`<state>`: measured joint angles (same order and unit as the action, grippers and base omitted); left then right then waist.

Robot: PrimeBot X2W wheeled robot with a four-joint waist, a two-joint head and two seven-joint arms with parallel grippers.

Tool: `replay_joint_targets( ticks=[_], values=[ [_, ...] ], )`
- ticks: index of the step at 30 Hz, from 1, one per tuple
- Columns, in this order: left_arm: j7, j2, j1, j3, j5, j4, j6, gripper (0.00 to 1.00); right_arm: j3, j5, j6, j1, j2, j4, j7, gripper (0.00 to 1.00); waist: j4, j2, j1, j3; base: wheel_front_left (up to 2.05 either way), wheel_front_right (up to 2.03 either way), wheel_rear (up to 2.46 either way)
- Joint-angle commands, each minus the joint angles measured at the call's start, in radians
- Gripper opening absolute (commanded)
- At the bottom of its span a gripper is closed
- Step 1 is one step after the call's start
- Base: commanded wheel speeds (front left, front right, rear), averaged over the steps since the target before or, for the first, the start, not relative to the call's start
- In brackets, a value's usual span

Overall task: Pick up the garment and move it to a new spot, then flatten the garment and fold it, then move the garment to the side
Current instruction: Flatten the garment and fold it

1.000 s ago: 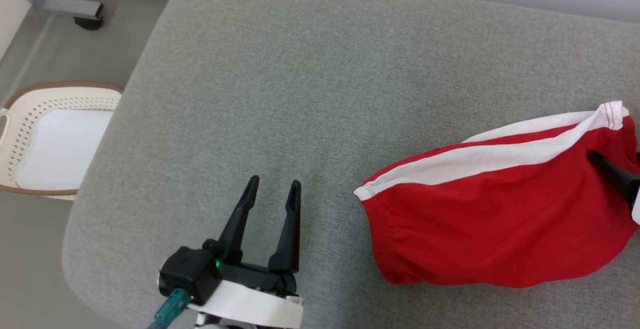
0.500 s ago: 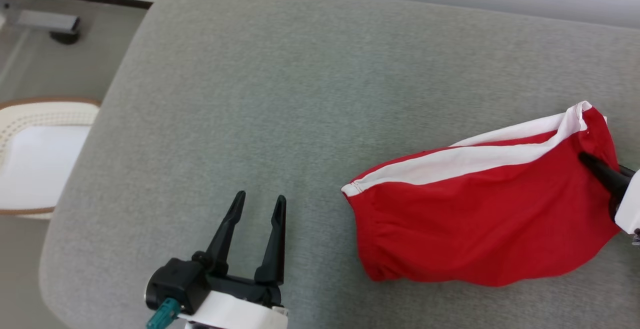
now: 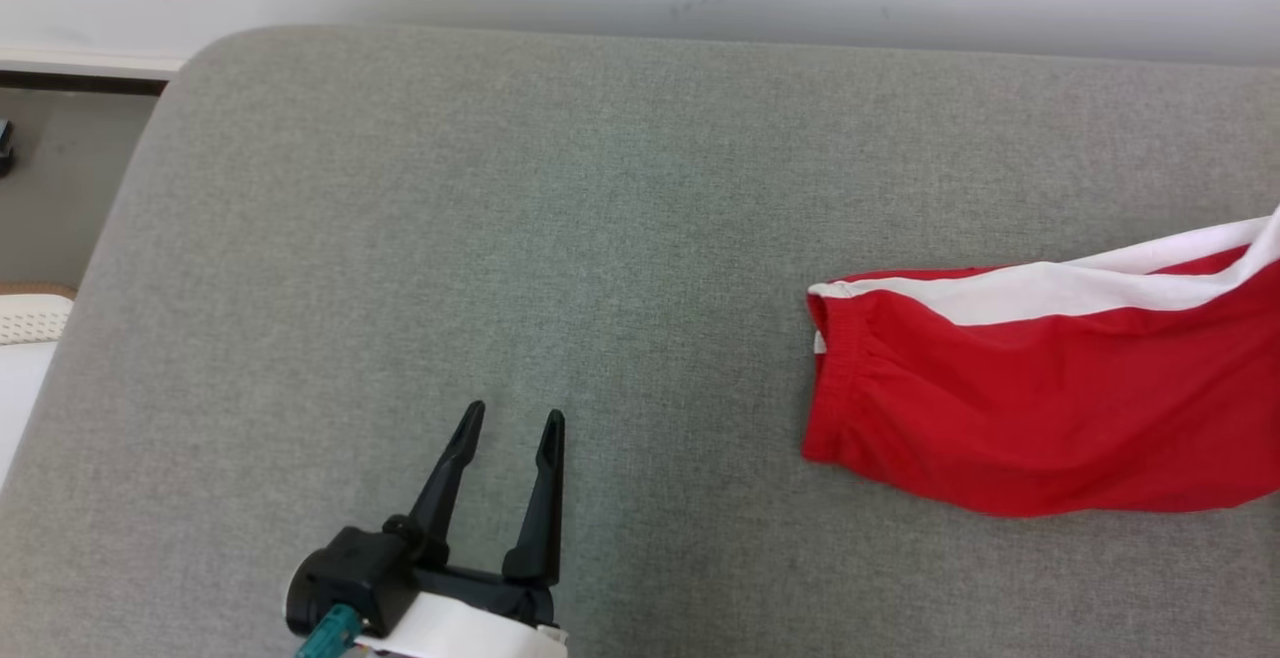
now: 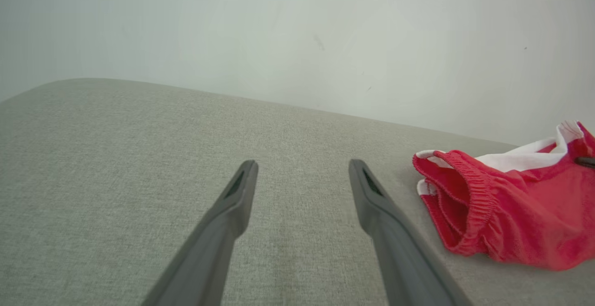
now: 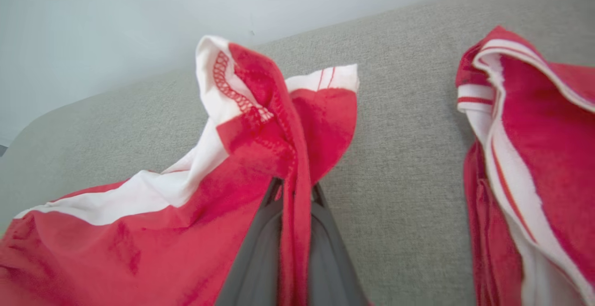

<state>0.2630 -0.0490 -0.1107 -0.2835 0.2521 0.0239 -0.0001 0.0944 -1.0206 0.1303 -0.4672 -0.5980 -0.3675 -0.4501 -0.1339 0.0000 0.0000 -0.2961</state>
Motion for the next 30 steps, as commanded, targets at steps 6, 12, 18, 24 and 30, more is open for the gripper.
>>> replay_joint_targets(
  ticks=[6, 12, 18, 24, 30],
  values=[
    [0.002, -0.004, 0.030, 0.000, 0.003, 0.016, -0.001, 1.00, -0.064, 0.034, 0.000, 0.045, 0.035, 0.058, -0.014, 0.00, 0.007, 0.0000, 0.0000, 0.027, 0.00, 0.00, 0.00],
    [0.002, -0.004, 0.046, 0.007, 0.004, 0.024, 0.001, 1.00, -0.078, 0.081, 0.000, 0.057, 0.165, 0.140, -0.083, 0.00, 0.012, 0.0000, 0.0000, 0.053, 0.00, 0.00, 0.00],
    [0.002, -0.003, 0.045, 0.004, 0.008, 0.026, 0.003, 1.00, -0.038, 0.227, 0.000, 0.030, 0.384, 0.214, -0.172, 0.00, 0.009, 0.0000, 0.0000, 0.066, 0.00, 0.00, 0.00],
    [0.002, -0.003, 0.050, -0.011, 0.019, 0.034, 0.005, 1.00, 0.004, 0.374, 0.000, 0.034, 0.532, 0.191, -0.184, 0.00, -0.019, 0.0000, 0.0000, 0.074, 0.00, 0.00, 0.00],
    [0.002, -0.003, 0.060, -0.014, 0.033, 0.038, 0.010, 1.00, 0.019, 0.409, 0.000, 0.036, 0.547, 0.125, -0.123, 0.00, -0.046, 0.0000, 0.0000, 0.076, 0.00, 0.00, 0.00]
  ],
)
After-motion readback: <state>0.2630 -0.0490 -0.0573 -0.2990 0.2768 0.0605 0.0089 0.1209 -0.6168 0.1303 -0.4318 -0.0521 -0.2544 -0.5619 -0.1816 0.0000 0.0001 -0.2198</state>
